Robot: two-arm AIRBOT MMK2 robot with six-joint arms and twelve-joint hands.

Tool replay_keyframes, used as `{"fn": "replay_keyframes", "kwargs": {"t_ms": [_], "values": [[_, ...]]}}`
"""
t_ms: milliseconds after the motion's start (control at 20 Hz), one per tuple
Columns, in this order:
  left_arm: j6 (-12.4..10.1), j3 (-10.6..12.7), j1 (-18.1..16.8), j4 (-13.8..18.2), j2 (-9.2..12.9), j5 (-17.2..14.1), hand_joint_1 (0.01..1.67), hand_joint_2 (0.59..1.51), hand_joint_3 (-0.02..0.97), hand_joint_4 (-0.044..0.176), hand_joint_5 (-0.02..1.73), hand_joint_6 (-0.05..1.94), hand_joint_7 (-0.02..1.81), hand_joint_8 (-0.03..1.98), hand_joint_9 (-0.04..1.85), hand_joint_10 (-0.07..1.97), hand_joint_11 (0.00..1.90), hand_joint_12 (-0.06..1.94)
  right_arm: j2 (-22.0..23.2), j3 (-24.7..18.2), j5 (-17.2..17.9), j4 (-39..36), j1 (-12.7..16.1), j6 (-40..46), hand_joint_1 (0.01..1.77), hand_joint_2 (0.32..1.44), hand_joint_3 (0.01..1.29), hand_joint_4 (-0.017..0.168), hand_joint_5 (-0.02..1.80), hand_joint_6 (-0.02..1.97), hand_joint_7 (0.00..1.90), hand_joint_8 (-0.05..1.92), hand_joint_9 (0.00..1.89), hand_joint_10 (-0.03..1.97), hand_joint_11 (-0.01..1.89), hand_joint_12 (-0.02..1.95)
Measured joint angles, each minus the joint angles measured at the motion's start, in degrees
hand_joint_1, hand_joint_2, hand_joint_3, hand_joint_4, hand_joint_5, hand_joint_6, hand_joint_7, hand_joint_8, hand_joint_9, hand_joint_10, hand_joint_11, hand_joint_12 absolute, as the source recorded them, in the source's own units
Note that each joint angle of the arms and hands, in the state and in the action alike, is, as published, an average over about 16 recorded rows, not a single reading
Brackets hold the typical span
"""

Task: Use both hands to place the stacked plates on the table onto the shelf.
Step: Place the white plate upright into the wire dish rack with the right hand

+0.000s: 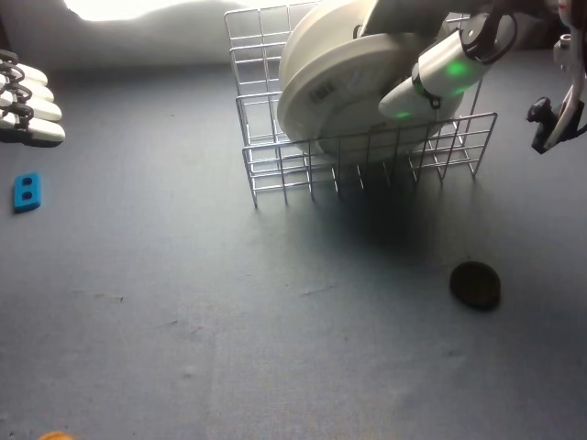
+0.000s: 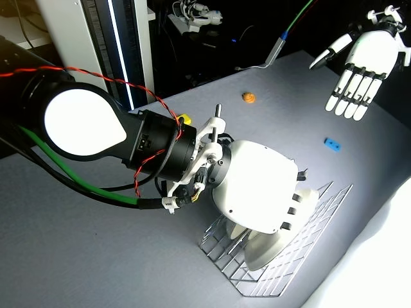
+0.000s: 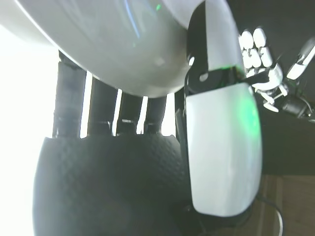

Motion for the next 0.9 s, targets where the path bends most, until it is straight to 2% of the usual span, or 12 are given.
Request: {"fn": "replay_keyframes", "kwargs": {"t_ms": [300, 700, 900], "values": [[0.22, 0.00, 0.00, 0.00, -0.10, 0.00, 0.01, 1.114, 0.011, 0.007, 0.02, 0.01, 0.02, 0.01, 0.02, 0.01, 0.01, 0.00, -0.12, 0.18, 0.50, 0.14, -0.43, -0.21, 1.12, 0.99, 0.01, -0.009, 0.98, 0.42, 1.14, 0.02, 1.18, 0.01, 0.82, 1.09], [0.81, -0.31, -0.33, 0.07, -0.11, -0.06, 0.01, 1.114, 0.011, 0.007, 0.02, 0.01, 0.02, 0.01, 0.02, 0.01, 0.01, 0.00, 0.53, -0.06, 2.37, 0.18, 0.31, -1.62, 1.02, 1.00, 0.01, -0.005, 0.87, 0.06, 0.95, 0.02, 0.98, 0.02, 0.58, 1.17], [1.27, -1.26, -0.86, 0.14, -0.12, -0.20, 0.01, 1.114, 0.011, 0.007, 0.02, 0.01, 0.02, 0.01, 0.02, 0.01, 0.01, 0.00, 1.37, -0.75, 3.31, 0.11, 1.24, -3.12, 0.97, 1.00, 0.01, -0.004, 0.80, 0.03, 0.85, 0.02, 0.86, 0.02, 0.42, 1.22]]}}
